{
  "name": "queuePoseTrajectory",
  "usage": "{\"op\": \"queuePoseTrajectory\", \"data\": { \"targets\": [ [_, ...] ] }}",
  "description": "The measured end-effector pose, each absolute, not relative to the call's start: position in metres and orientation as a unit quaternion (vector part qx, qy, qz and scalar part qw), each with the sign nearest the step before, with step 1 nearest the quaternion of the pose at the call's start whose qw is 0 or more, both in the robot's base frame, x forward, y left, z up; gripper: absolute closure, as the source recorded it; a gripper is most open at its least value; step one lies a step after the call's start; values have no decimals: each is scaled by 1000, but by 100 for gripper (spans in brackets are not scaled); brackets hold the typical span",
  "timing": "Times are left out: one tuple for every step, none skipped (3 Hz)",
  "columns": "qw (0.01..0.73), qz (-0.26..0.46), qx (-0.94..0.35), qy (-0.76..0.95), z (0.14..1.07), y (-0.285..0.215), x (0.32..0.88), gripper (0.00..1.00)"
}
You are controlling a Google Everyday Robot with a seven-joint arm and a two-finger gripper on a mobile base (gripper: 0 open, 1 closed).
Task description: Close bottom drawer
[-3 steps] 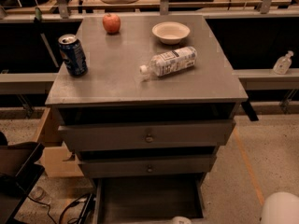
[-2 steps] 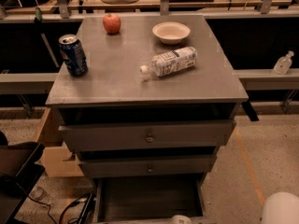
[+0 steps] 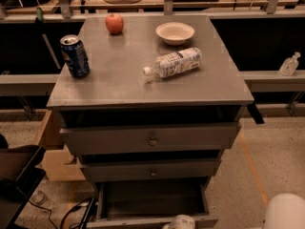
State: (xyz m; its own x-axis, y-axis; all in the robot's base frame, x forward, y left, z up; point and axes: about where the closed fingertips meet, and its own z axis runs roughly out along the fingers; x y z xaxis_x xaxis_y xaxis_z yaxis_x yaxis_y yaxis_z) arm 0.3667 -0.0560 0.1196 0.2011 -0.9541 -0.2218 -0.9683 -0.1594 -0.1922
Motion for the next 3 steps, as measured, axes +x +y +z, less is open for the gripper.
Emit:
{"op": "queuePoseTrajectory", "data": {
  "targets": [
    [153, 3, -760, 632, 125, -64, 414, 100],
    [154, 0, -760, 632, 125, -64, 414, 100],
    [160, -22, -760, 630, 131, -71, 464, 100]
  ]
}}
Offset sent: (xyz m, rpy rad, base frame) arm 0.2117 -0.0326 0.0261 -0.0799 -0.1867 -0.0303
